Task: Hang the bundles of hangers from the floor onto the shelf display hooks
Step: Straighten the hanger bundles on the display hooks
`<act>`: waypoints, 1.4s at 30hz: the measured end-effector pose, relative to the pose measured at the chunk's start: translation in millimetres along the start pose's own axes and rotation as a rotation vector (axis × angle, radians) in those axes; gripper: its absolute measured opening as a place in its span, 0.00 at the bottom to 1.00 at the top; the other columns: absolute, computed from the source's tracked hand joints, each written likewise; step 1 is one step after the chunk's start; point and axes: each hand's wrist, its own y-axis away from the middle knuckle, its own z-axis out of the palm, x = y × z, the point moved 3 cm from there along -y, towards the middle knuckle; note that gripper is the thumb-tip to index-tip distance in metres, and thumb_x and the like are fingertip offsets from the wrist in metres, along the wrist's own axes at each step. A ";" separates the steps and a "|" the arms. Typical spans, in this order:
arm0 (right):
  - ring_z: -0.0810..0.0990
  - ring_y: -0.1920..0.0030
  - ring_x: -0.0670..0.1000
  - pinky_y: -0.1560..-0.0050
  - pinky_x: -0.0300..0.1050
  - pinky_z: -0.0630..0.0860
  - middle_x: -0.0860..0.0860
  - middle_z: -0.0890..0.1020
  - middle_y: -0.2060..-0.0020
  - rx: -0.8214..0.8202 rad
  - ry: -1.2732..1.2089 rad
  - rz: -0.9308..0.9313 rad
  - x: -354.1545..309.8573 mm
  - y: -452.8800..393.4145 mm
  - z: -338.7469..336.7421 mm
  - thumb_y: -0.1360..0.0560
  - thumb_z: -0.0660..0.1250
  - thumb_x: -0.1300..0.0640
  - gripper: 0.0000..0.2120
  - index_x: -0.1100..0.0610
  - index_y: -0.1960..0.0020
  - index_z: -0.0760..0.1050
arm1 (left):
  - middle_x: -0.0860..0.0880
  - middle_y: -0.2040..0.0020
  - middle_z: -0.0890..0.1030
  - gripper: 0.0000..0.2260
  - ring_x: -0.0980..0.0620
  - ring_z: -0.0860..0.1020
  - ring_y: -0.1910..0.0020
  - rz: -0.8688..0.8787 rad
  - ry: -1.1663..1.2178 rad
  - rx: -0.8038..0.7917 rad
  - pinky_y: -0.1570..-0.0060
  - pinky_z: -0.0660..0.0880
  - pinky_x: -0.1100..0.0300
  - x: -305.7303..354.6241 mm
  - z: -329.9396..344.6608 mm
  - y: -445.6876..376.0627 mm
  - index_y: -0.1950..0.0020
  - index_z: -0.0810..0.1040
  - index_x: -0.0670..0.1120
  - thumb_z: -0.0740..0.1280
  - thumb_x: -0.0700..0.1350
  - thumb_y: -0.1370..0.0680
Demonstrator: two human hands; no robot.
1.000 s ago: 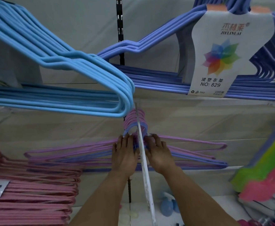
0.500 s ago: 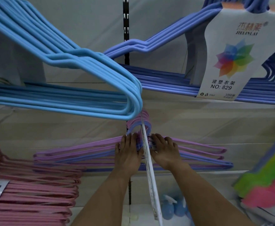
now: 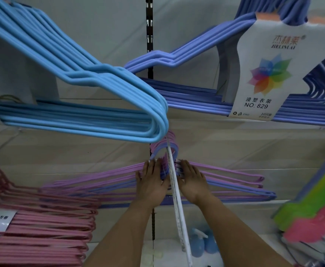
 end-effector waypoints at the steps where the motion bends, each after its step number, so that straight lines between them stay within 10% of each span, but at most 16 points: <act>1: 0.56 0.25 0.52 0.27 0.52 0.57 0.49 0.56 0.23 -0.003 0.010 0.003 -1.3 2.2 1.6 0.41 0.31 0.32 0.51 0.52 0.22 0.49 | 0.52 0.21 0.46 0.30 0.51 0.43 0.23 0.010 -0.010 0.000 0.26 0.43 0.44 -1.2 -0.8 1.3 0.22 0.43 0.50 0.51 0.59 0.18; 9: 0.57 0.25 0.52 0.26 0.50 0.56 0.49 0.55 0.23 0.013 0.026 -0.017 -13.3 28.6 -27.9 0.19 0.51 0.46 0.29 0.54 0.22 0.48 | 0.49 0.23 0.58 0.23 0.48 0.56 0.24 0.071 -0.011 0.137 0.27 0.56 0.51 4.5 -29.2 35.1 0.23 0.55 0.50 0.54 0.48 0.18; 20: 0.73 0.37 0.52 0.39 0.46 0.70 0.50 0.75 0.36 0.325 -0.133 0.015 -27.3 128.2 -160.0 0.19 0.54 0.47 0.22 0.52 0.27 0.63 | 0.45 0.52 0.81 0.20 0.43 0.80 0.55 0.019 0.032 0.551 0.64 0.71 0.56 56.8 -156.0 133.7 0.47 0.80 0.47 0.53 0.55 0.23; 29: 0.66 0.69 0.49 0.67 0.43 0.60 0.45 0.64 0.71 0.760 -0.069 -0.095 -44.6 177.9 -264.0 0.25 0.59 0.49 0.12 0.51 0.65 0.62 | 0.54 0.74 0.69 0.14 0.53 0.72 0.75 0.327 -0.172 0.598 0.81 0.63 0.62 127.2 -214.5 181.3 0.69 0.64 0.52 0.55 0.53 0.24; 36: 0.74 0.48 0.56 0.52 0.49 0.68 0.52 0.76 0.51 0.758 0.015 -0.026 -50.0 158.2 -349.3 0.21 0.54 0.46 0.16 0.56 0.47 0.73 | 0.55 0.66 0.68 0.14 0.56 0.68 0.66 0.348 -0.068 0.649 0.68 0.60 0.60 209.6 -267.4 148.5 0.62 0.70 0.48 0.55 0.51 0.19; 42: 0.62 0.28 0.53 0.29 0.50 0.58 0.50 0.64 0.27 0.516 -0.038 -0.020 -46.8 125.3 -365.0 0.19 0.45 0.38 0.28 0.51 0.23 0.55 | 0.52 0.40 0.75 0.16 0.52 0.73 0.42 0.287 0.069 0.526 0.48 0.71 0.56 252.2 -288.2 89.9 0.36 0.74 0.51 0.53 0.54 0.18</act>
